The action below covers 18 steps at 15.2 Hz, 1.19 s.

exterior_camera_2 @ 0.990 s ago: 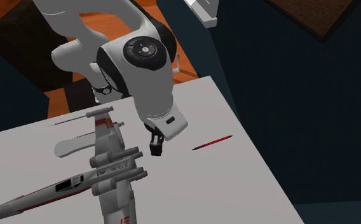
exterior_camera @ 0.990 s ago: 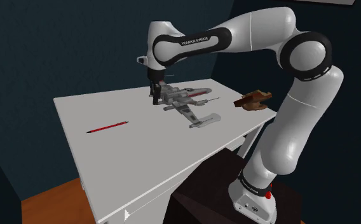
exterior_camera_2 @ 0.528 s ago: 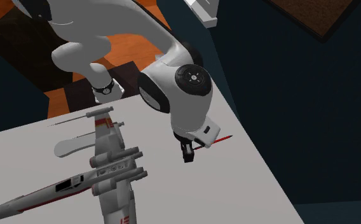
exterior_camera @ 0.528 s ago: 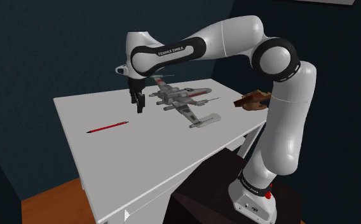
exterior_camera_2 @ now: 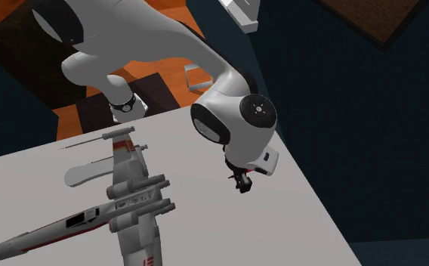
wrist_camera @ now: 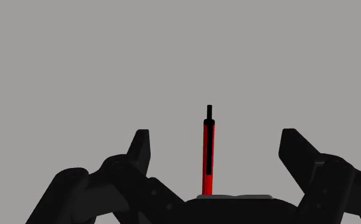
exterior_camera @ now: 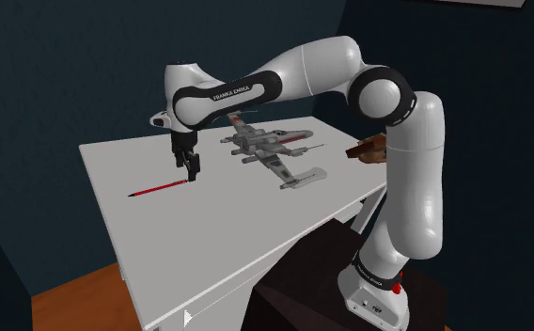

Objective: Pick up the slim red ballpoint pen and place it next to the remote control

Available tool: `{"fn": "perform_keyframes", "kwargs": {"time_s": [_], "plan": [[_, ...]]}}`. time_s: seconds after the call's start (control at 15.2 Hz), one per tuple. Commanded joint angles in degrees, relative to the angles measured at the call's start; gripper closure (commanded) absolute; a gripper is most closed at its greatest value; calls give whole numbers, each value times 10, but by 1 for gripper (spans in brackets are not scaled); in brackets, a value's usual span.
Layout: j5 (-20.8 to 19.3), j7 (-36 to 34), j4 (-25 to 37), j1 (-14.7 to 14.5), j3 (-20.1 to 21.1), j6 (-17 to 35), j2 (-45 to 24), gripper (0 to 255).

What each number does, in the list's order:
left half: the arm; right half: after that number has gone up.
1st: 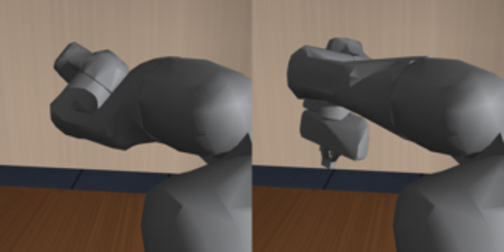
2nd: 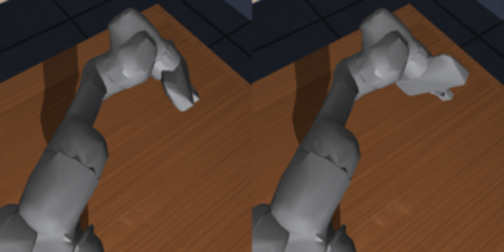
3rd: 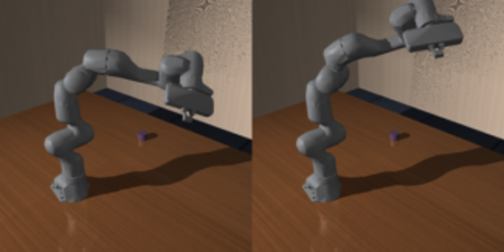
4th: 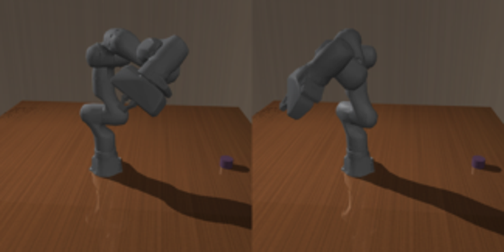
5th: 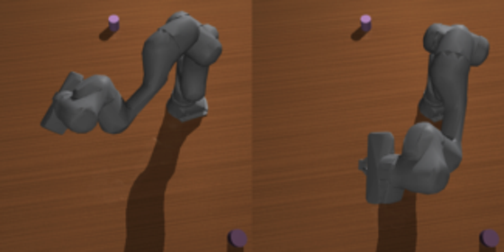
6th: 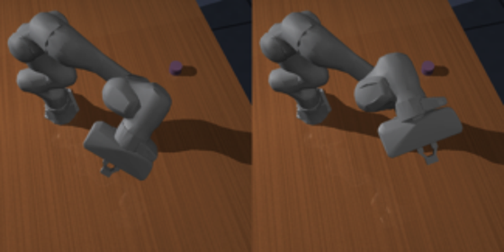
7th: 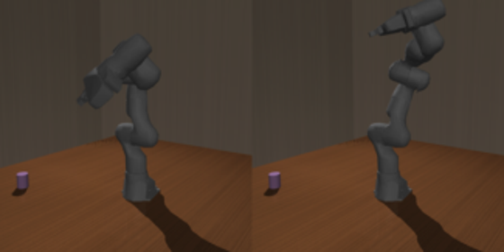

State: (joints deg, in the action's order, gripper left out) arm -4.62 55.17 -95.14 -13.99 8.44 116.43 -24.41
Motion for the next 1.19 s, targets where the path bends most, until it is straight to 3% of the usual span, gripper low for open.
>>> {"fn": "perform_keyframes", "kwargs": {"time_s": [0.0,0.66,0.73,1.12], "plan": [[-1,1,-9,0,-1,14,-6,0],[-3,0,-18,0,-1,31,-13,0],[-3,0,-18,0,-1,31,-13,255],[-3,1,-19,1,-2,32,-13,255]]}}
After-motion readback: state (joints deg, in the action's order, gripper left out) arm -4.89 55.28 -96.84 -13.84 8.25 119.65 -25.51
